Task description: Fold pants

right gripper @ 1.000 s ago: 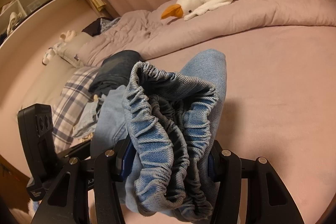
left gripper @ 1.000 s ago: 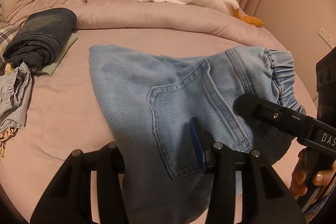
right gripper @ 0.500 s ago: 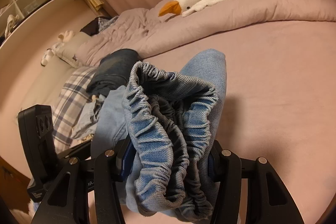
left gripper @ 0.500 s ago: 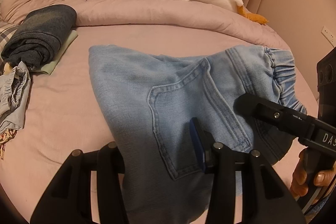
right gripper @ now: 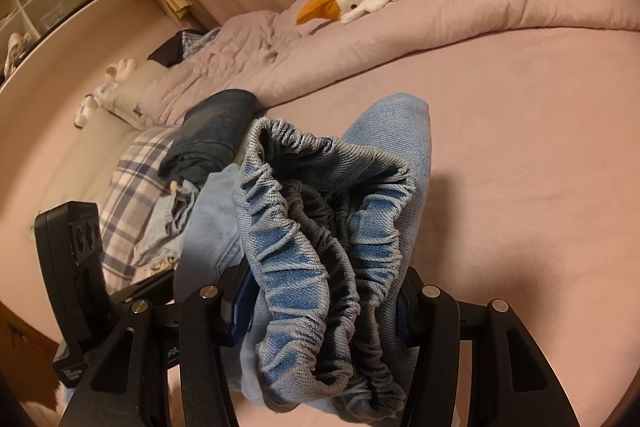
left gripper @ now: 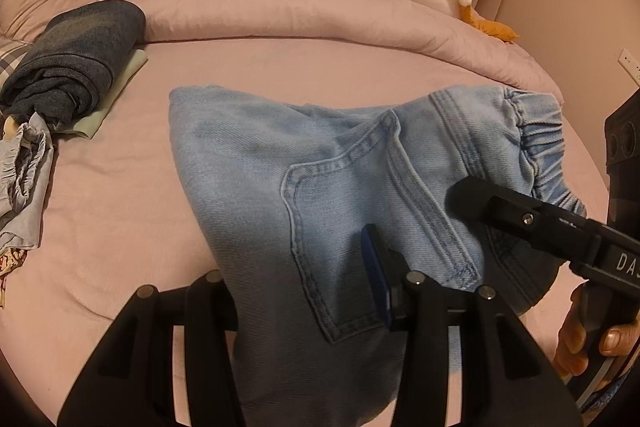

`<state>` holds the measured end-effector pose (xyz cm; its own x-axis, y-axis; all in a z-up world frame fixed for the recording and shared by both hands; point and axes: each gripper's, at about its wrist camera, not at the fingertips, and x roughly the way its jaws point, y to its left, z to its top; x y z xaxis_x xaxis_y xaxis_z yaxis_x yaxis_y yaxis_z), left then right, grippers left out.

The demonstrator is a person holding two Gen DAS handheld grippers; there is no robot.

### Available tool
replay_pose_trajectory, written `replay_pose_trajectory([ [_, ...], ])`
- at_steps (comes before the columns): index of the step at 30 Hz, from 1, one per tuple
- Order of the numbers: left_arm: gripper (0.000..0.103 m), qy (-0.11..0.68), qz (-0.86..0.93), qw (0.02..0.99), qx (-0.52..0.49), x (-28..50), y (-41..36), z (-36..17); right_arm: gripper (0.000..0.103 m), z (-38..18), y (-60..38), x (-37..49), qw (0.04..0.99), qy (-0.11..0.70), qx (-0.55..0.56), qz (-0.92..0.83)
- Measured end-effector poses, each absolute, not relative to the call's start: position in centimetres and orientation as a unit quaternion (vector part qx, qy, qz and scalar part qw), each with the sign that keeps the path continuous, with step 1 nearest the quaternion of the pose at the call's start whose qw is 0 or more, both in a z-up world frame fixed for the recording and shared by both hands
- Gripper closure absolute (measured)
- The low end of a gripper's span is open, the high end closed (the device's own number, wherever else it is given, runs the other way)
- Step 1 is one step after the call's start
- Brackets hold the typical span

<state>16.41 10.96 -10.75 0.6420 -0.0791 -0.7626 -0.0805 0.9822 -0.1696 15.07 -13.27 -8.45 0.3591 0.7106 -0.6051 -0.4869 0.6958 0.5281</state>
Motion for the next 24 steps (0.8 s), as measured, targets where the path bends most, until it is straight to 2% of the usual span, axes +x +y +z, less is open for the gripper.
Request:
replay_pose_trajectory([
  [24,0.058,0.448,0.008,0.889,-0.093,17.7,11.0,-12.7,0.047,-10.0,-12.6,16.0,0.803,0.457,0.149,0.353],
])
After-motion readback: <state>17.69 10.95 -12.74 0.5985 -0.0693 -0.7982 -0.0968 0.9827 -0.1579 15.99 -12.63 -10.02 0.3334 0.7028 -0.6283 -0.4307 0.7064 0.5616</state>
